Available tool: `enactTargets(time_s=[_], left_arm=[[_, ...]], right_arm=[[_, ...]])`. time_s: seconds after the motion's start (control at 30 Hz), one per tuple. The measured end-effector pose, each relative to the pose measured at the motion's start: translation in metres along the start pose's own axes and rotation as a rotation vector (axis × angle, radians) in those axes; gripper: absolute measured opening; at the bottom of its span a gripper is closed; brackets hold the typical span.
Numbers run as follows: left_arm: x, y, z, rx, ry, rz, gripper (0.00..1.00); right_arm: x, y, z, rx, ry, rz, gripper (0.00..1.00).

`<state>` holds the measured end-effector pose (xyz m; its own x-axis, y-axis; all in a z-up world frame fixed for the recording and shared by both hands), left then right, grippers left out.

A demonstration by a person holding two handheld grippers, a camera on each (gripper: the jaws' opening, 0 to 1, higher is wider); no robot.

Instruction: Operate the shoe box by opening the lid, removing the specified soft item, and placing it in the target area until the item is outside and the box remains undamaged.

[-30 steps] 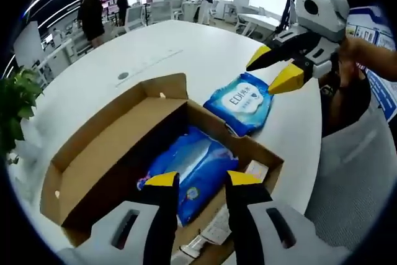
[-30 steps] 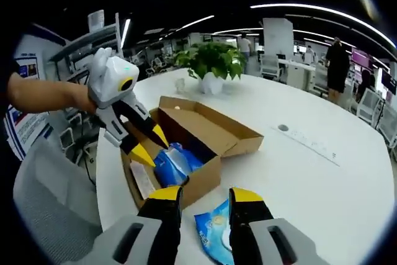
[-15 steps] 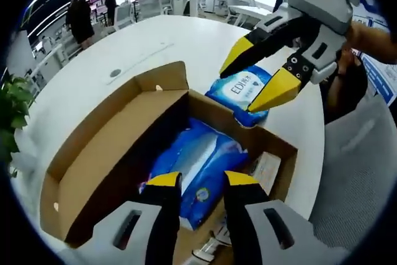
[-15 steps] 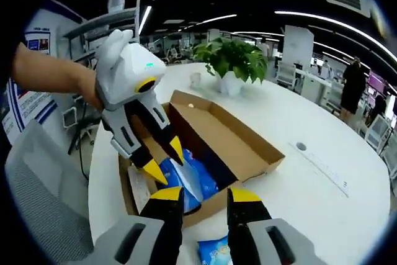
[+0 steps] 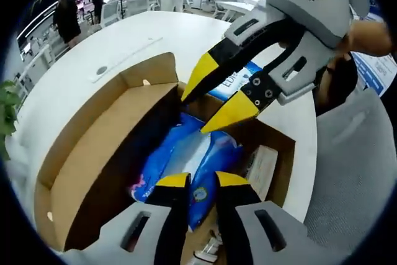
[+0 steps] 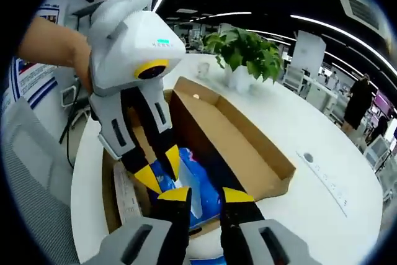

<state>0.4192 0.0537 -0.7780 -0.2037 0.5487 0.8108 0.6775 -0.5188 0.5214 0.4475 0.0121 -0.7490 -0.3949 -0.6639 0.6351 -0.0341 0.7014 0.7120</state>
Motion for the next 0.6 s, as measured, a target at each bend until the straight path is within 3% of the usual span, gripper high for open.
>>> enactTargets(time_s=[0.3,0.6], left_arm=[[-0.001,-0.003,-0.001,-0.033,-0.029,0.011,0.01],[0.002,-0.002,-0.001,-0.074,-0.032,-0.004,0.00]], right_arm=[[-0.023,-0.003,0.007,0.052,0.035,0.037,0.07],[-0.030,-0.009,0.006,0.072,0.026,0.063,0.00]])
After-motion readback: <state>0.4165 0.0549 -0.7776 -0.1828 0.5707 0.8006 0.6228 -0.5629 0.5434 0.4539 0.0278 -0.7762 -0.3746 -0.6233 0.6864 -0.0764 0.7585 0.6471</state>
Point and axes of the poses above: the point that each gripper's makers call its tool centre point, and the gripper's own axes: x roughly backward along the fingers, z roughly to its left, y roughly out of its top, the point moved 2 cm from there along x, roughly backward along the fingers, and after that the axes turned 14 degrees about x, right-handed, at the moved point
